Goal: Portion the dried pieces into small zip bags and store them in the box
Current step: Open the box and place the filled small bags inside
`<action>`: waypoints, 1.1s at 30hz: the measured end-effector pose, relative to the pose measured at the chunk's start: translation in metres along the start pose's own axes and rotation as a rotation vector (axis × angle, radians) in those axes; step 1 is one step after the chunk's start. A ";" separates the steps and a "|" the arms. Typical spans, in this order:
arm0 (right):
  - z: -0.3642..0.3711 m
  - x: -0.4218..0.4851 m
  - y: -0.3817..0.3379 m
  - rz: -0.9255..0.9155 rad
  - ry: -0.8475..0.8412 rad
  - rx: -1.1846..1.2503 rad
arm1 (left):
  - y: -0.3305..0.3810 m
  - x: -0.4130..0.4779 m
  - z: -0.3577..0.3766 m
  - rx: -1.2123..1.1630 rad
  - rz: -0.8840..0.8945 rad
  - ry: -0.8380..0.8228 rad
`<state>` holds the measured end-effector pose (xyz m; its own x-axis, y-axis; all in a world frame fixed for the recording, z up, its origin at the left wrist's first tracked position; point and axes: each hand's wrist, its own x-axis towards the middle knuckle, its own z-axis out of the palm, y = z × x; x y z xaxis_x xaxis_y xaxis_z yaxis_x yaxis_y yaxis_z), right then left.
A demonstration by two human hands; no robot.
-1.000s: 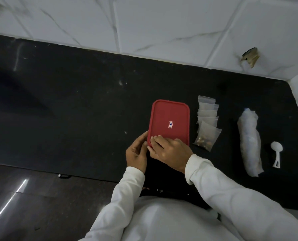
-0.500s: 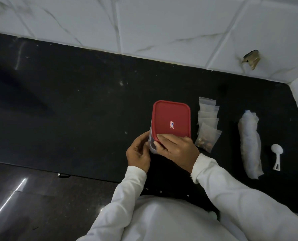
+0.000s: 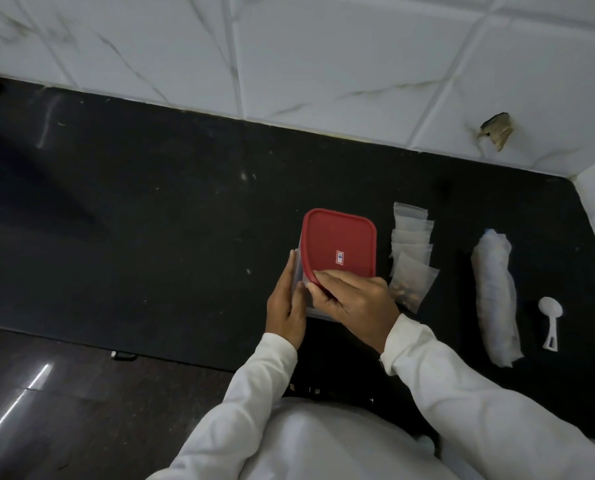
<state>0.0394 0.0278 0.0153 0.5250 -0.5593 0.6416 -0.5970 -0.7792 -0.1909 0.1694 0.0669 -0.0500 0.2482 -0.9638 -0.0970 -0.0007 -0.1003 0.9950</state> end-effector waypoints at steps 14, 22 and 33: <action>-0.050 0.053 0.022 0.164 0.044 0.047 | 0.005 -0.002 0.008 -0.002 -0.103 0.003; -0.086 0.092 0.053 0.362 0.360 0.007 | 0.014 -0.001 0.009 -0.142 -0.160 0.046; -0.065 0.085 0.017 0.985 0.560 0.461 | 0.076 0.019 -0.011 -0.546 -0.280 0.230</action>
<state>0.0344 -0.0150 0.1148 -0.4314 -0.8563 0.2840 -0.2616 -0.1826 -0.9478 0.1850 0.0437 0.0243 0.3684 -0.8360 -0.4067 0.5708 -0.1419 0.8087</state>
